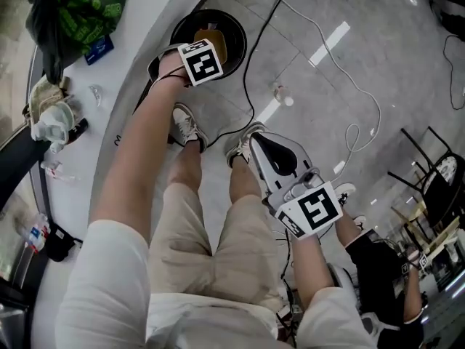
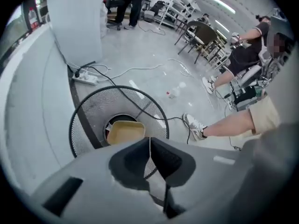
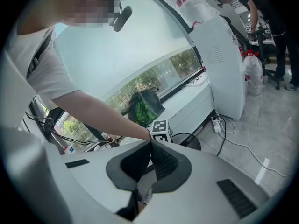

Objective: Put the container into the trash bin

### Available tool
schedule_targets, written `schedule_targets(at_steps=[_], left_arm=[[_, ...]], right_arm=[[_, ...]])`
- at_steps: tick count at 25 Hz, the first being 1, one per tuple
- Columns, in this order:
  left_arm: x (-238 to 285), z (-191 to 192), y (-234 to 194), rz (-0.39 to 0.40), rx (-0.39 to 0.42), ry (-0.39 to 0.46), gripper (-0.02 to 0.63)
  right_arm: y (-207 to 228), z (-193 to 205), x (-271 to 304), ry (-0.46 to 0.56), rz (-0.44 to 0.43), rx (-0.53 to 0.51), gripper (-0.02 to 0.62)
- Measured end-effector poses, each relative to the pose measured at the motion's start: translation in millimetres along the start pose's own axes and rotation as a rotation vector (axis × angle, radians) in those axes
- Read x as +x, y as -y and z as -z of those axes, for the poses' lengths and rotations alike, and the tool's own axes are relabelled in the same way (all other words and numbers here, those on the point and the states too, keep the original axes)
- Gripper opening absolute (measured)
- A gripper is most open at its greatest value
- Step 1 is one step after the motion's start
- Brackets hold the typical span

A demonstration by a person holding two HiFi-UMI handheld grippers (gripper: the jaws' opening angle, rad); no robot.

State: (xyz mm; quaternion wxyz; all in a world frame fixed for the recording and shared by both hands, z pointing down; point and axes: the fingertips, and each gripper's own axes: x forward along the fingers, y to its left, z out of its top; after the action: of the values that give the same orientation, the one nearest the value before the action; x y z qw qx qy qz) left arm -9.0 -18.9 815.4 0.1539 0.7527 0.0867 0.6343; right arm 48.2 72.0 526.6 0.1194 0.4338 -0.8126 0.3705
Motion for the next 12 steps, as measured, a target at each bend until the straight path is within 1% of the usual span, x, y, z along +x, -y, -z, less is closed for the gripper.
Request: schedule_targets(at_steps=[4,10,12], left_arm=[[-44,1,15,-0.074,-0.11,0.097,0.018],[-109,15,63,-0.118,-0.261,0.274,0.018],[-135,17,76,-0.14,-0.292,0.347,0.018]], right_arm=[[-19,-27,-16,0.003,-0.012,-0.044,0.002],[-64,-63,-39,-0.007,-0.048,-0.097,0.002],[-77,-78,-48,-0.001,-0.054,-0.125,0.002]])
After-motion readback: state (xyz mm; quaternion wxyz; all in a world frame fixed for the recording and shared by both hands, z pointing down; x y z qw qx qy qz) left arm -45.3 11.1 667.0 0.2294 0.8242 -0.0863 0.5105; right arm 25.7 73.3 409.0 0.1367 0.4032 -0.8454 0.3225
